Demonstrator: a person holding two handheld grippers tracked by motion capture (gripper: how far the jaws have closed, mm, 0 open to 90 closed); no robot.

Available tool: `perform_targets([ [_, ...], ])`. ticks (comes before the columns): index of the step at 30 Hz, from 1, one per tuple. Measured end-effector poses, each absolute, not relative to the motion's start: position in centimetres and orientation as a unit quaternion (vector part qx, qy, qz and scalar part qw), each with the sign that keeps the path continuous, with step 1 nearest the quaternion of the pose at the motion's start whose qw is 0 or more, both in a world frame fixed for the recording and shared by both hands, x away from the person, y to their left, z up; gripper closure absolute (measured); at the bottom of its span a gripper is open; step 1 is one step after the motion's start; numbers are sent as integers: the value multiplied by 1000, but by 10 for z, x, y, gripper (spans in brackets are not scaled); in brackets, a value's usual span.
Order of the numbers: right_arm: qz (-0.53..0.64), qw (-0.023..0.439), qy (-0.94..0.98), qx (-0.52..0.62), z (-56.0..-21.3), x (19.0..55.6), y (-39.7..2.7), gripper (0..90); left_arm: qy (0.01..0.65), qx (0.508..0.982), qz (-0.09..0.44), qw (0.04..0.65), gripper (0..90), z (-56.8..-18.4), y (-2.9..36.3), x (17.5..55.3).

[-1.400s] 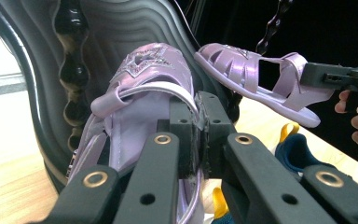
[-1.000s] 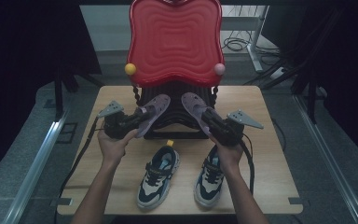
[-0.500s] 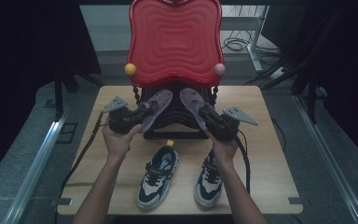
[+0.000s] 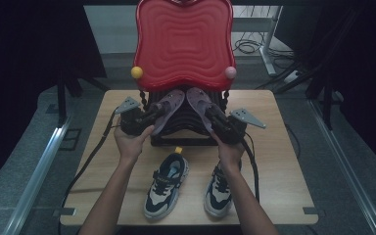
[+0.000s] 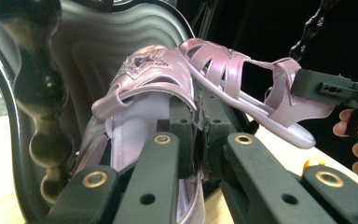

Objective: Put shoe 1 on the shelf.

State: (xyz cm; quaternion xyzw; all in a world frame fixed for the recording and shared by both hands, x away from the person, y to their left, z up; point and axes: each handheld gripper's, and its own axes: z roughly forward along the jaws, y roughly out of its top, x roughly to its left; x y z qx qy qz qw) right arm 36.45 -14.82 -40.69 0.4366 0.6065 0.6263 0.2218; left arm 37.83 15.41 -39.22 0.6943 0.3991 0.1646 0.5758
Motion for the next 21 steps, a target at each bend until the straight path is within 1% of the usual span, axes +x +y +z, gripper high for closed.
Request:
perform_targets([
  [10,624,239,601,438,-405,374,-139,856,397,692,177,576,860,-392,142,390],
  [21,626,258,587,443,-407,391,-124,856,408,676,217,574,859,-397,133,400],
])
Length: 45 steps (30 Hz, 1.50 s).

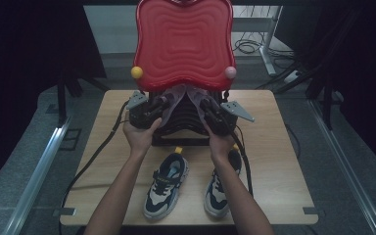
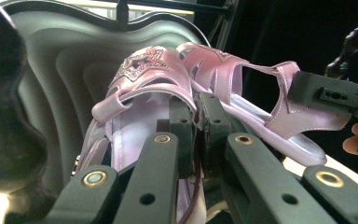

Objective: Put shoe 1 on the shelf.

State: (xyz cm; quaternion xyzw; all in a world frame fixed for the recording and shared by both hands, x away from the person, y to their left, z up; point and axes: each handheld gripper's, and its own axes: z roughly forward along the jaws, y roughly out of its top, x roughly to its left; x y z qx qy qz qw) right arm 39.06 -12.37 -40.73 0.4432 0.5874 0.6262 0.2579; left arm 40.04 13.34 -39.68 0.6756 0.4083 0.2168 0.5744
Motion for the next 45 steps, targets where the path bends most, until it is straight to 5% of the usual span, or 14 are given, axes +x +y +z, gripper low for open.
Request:
perform_targets([
  [27,606,307,588,439,-417,402,-110,848,398,689,285,534,853,-416,115,408],
  [45,564,304,631,437,-437,399,-108,818,400,707,250,526,705,-434,114,407],
])
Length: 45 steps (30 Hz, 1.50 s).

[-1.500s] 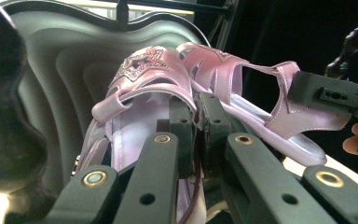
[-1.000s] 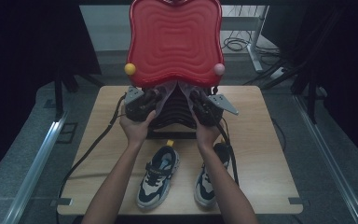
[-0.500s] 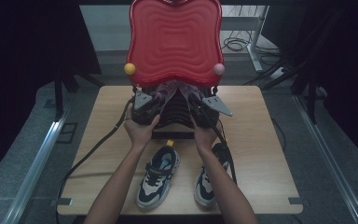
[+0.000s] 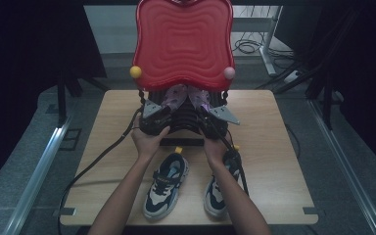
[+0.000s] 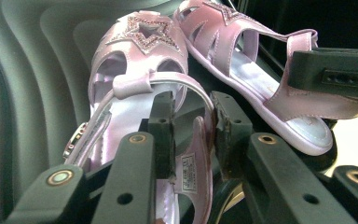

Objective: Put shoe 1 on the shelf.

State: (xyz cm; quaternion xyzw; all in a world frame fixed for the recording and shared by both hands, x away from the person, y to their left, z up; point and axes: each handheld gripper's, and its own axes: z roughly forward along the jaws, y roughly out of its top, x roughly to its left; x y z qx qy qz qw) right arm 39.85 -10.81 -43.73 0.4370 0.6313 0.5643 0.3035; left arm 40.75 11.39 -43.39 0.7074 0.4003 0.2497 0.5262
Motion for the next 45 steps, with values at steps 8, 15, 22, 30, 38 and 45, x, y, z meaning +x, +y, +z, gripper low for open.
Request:
perform_targets([
  [8,540,328,652,420,-438,400,-105,850,396,714,234,528,660,-433,118,408],
  [15,535,300,668,422,-441,402,-108,825,393,716,229,530,642,-431,119,405],
  [22,538,267,674,431,-439,400,-115,692,391,716,223,535,588,-426,125,397],
  [30,547,259,680,415,-428,382,-128,623,387,712,211,546,544,-424,139,382],
  [38,561,236,695,383,-418,356,-144,590,375,714,197,558,526,-421,150,362],
  [45,571,212,713,348,-423,331,-162,560,354,726,179,562,526,-422,153,344],
])
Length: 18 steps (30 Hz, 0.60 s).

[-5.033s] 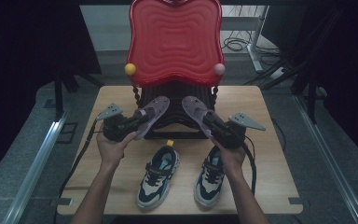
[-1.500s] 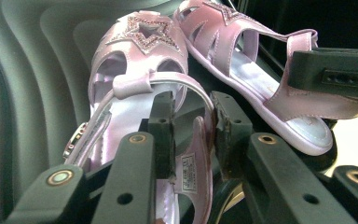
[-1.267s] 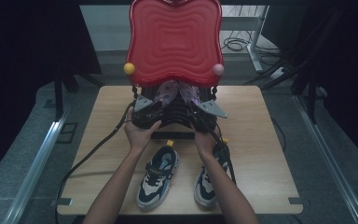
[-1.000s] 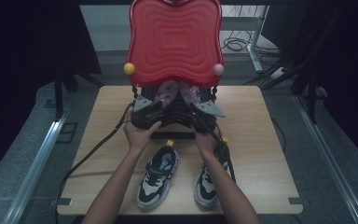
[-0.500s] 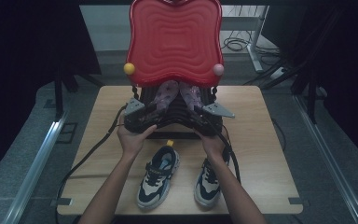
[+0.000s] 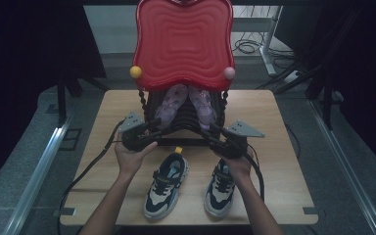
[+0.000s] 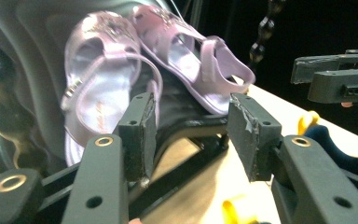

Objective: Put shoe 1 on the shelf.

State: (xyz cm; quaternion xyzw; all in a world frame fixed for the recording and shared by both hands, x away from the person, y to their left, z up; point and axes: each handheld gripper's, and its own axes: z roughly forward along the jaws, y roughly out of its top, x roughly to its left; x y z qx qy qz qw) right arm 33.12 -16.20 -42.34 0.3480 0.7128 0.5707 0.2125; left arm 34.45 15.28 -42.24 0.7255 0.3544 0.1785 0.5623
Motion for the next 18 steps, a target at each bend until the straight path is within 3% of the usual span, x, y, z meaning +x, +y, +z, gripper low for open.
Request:
perform_targets([
  [18,562,181,743,315,-440,296,-191,451,334,739,136,569,526,-427,165,298],
])
